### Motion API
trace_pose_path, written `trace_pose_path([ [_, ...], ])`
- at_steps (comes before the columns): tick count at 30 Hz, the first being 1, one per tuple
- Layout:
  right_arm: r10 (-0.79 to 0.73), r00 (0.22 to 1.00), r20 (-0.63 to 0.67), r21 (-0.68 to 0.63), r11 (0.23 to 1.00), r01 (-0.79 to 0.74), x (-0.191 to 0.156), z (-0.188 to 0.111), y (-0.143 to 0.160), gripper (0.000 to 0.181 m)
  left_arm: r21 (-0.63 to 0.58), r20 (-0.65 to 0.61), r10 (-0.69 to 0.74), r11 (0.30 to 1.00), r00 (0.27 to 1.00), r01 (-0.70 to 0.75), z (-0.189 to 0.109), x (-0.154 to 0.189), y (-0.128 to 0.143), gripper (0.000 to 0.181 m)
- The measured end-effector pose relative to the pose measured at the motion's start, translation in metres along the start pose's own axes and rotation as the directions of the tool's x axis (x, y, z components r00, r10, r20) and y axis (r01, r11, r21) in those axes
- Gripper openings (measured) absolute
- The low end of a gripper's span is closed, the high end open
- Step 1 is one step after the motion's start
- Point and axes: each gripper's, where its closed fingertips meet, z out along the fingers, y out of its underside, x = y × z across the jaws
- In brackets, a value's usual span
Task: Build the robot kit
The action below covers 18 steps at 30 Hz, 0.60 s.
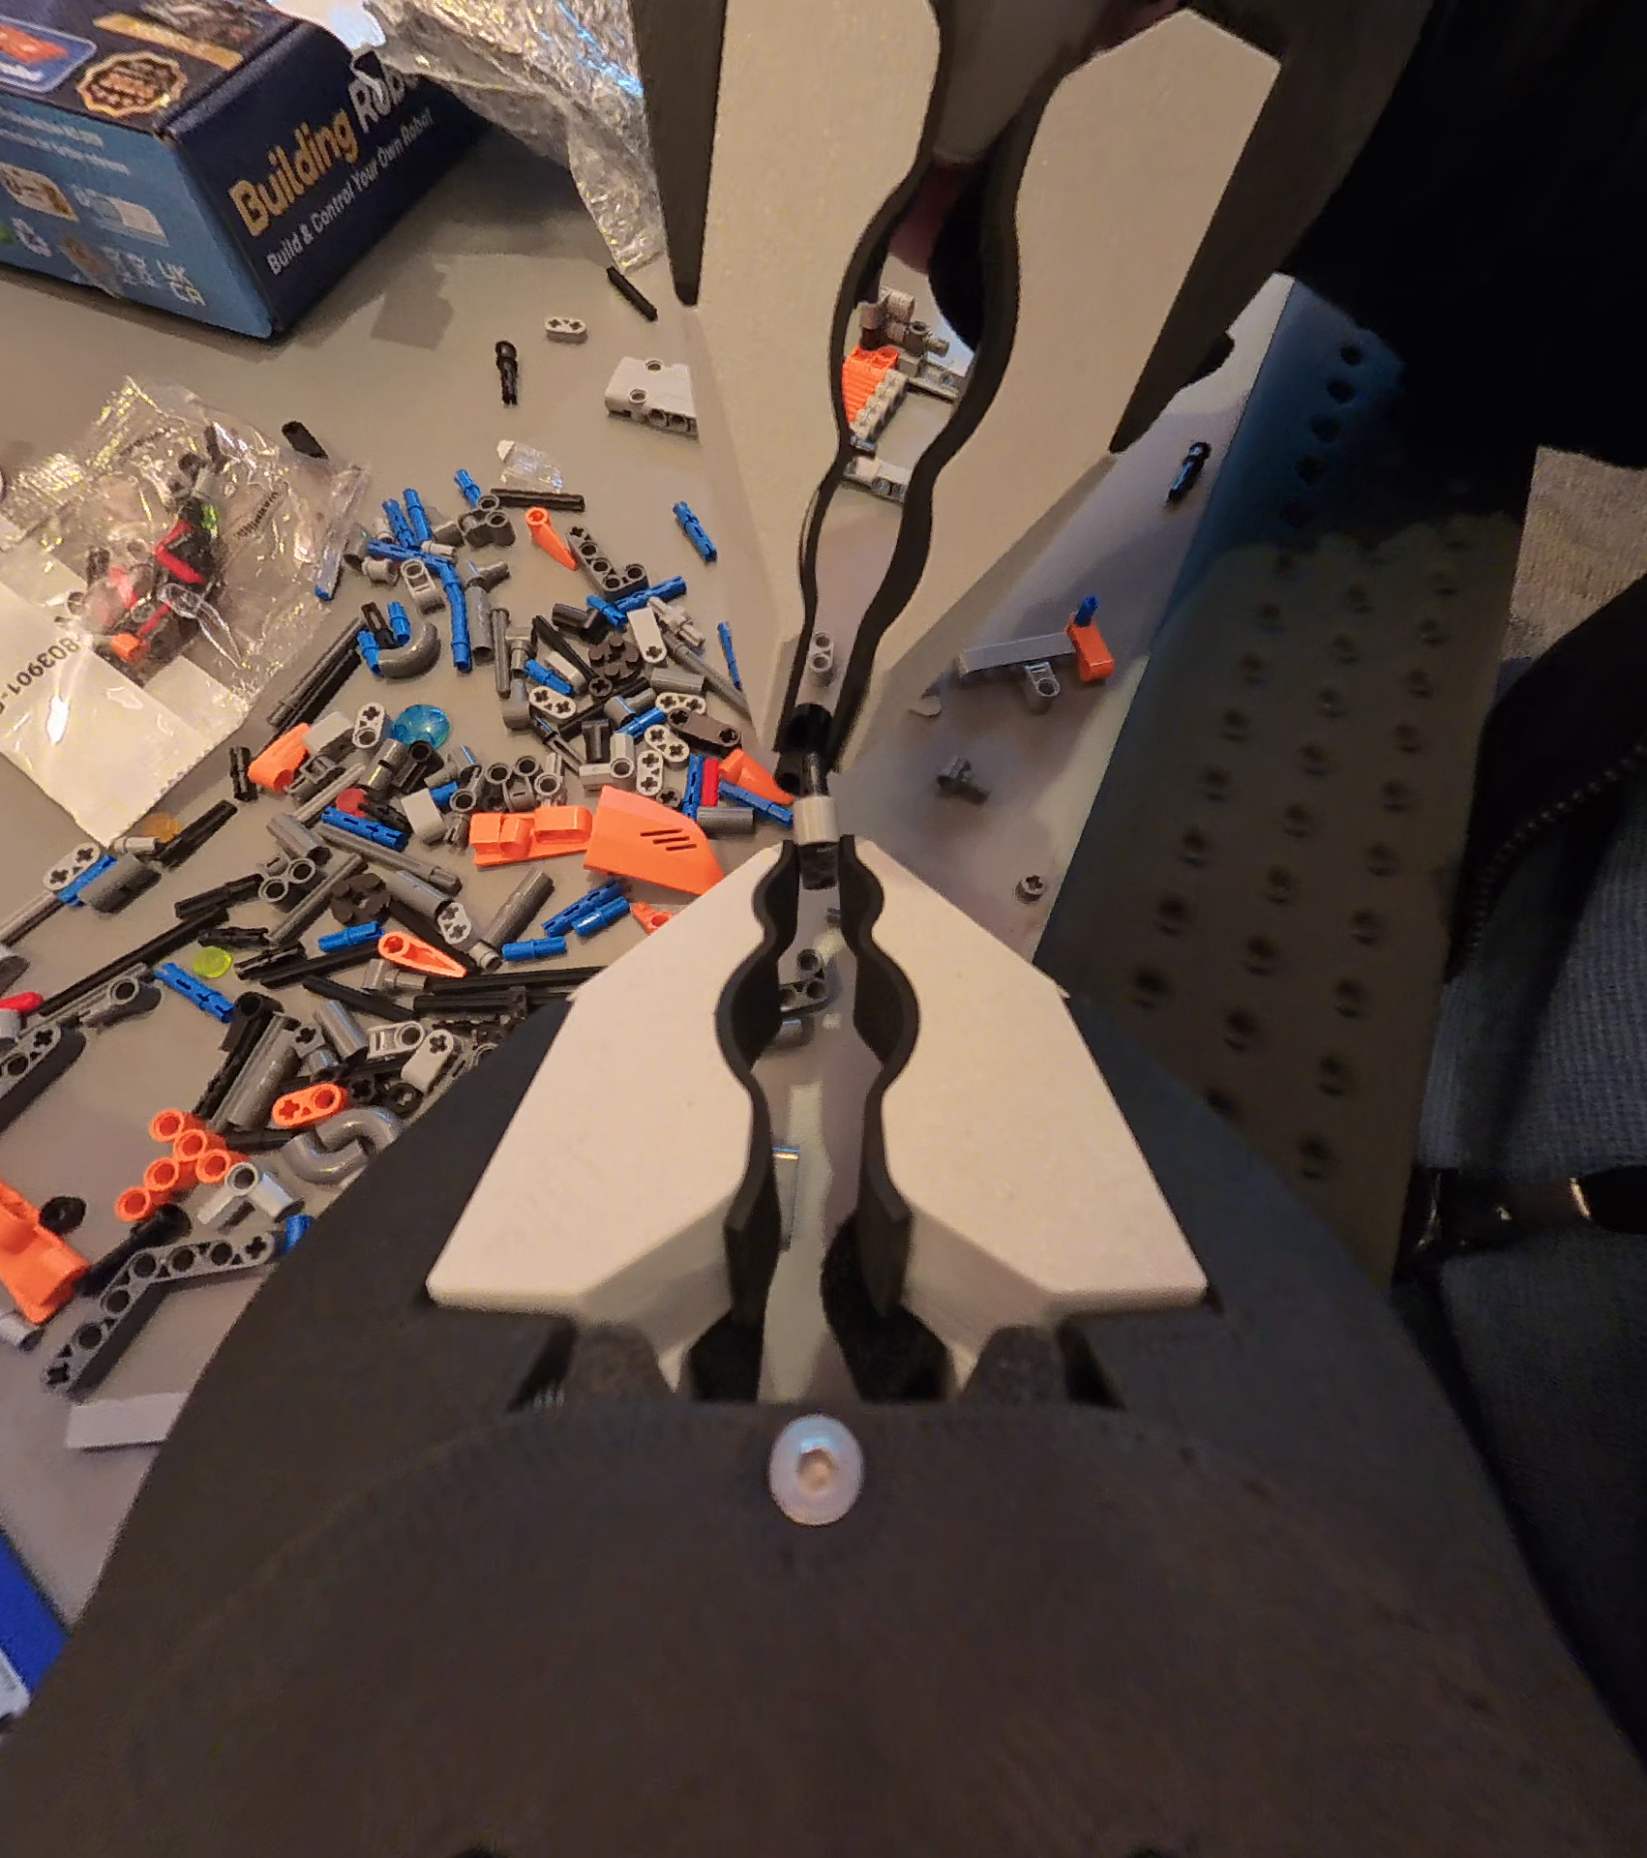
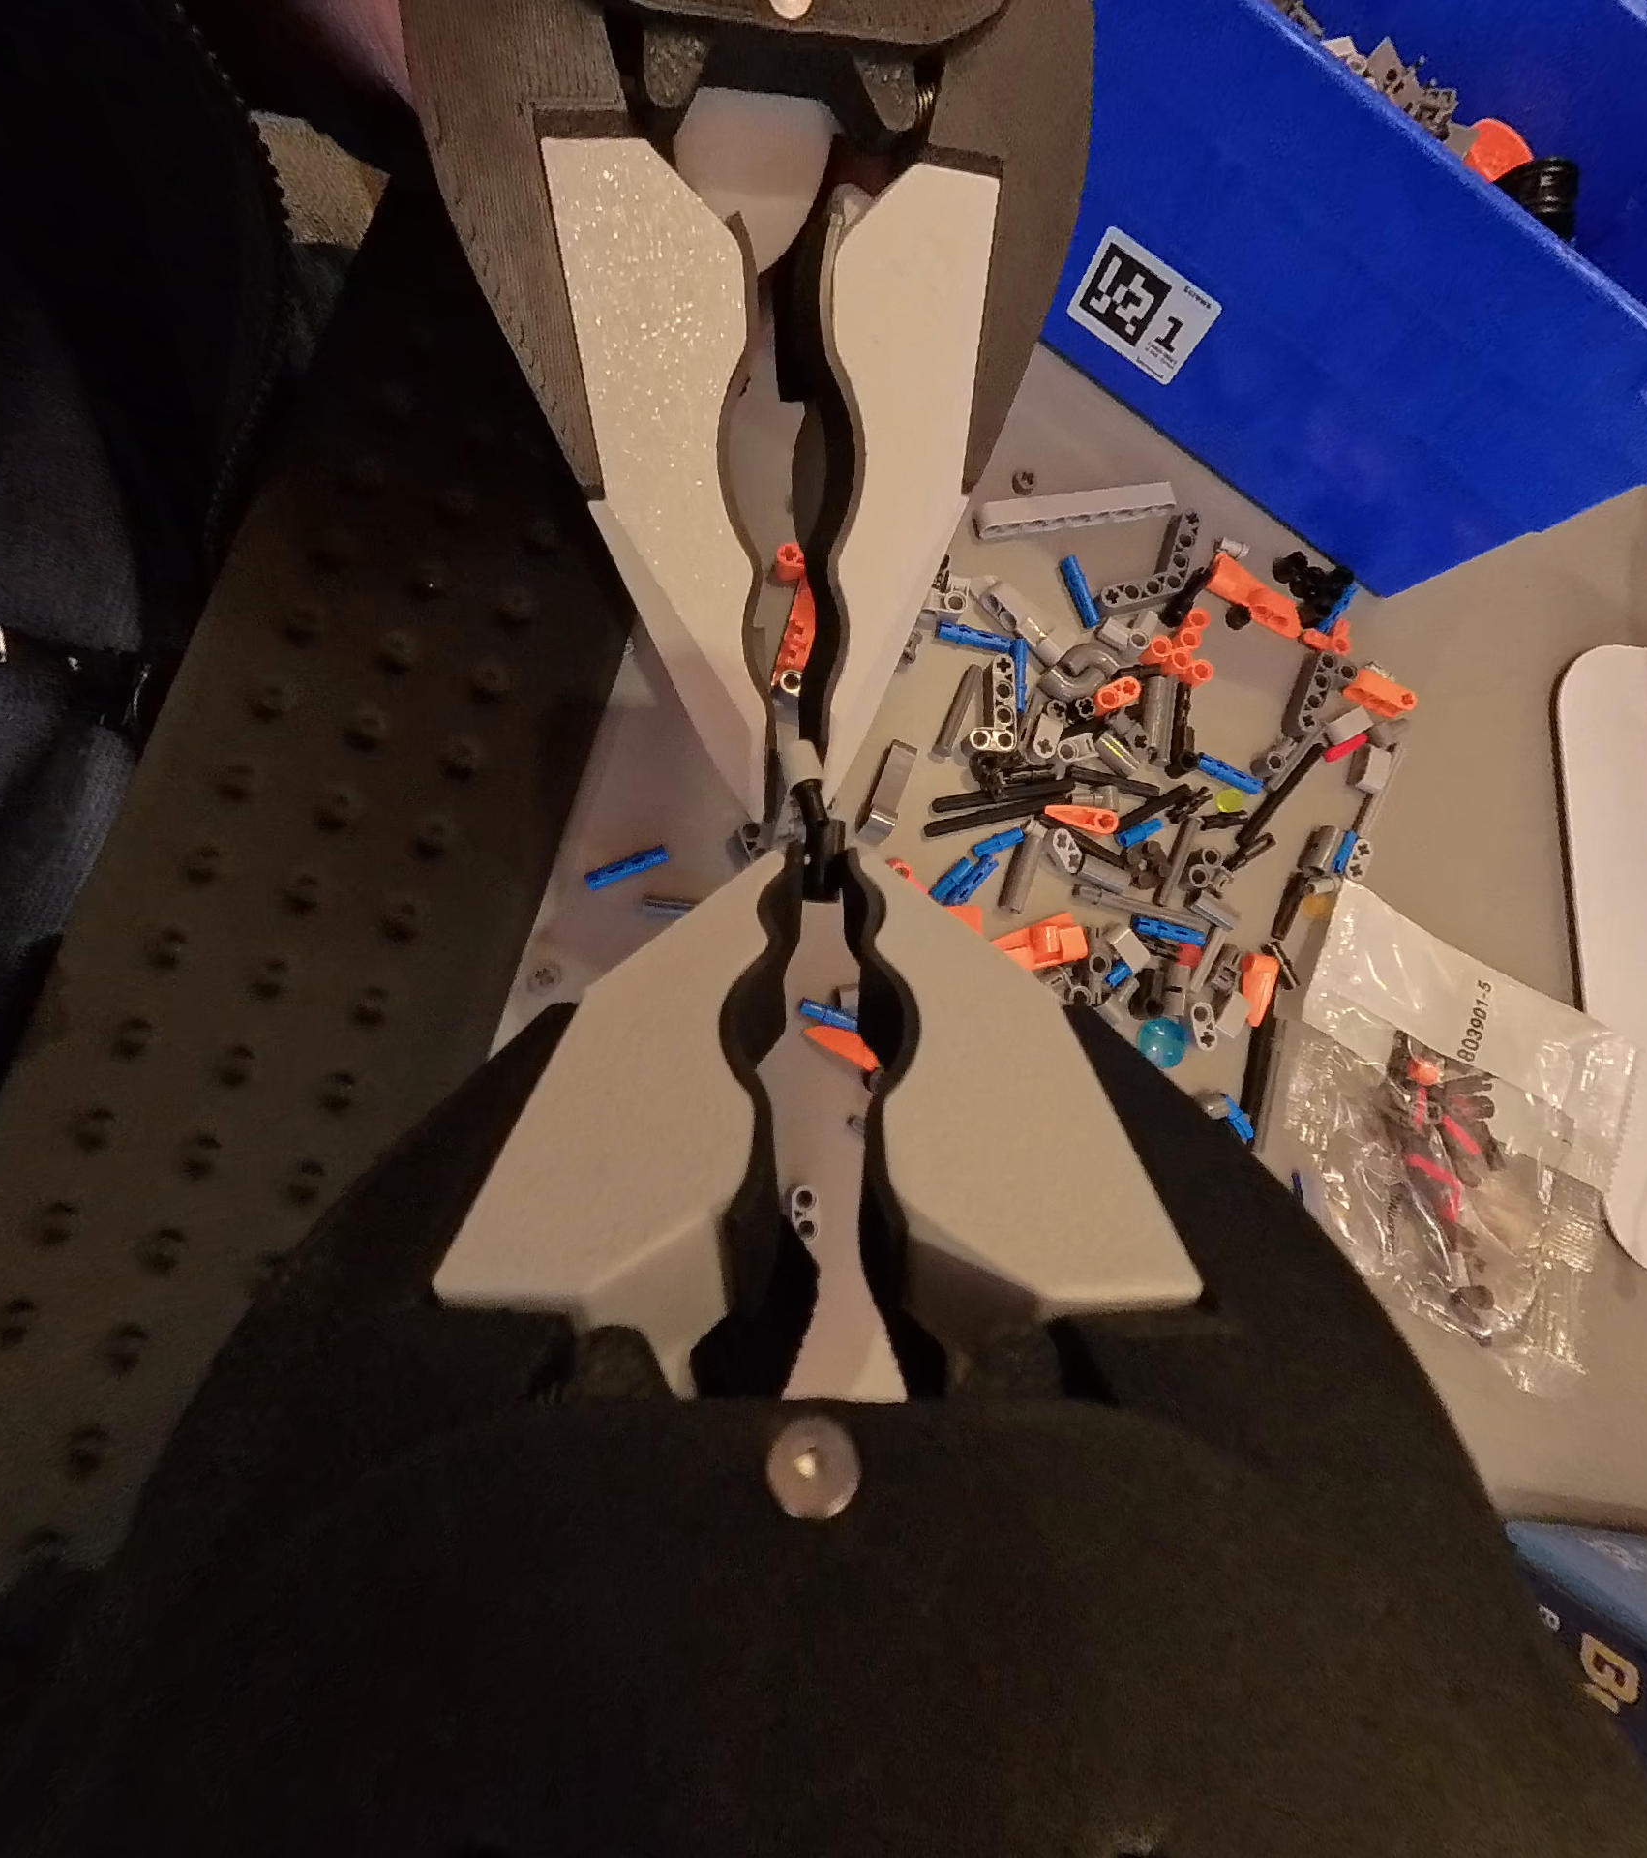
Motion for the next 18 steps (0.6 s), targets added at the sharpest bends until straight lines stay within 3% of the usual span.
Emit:
trace_pose_path([
  [18, -0.064, 0.997, -0.032, -0.087, 0.994, 0.061, -0.003, 0.000, 0.007, 0.005, -0.165, 0.039, 0.130, 0.979, 0.991, -0.122, 0.011, -0.003, 0.008, 0.005],
])
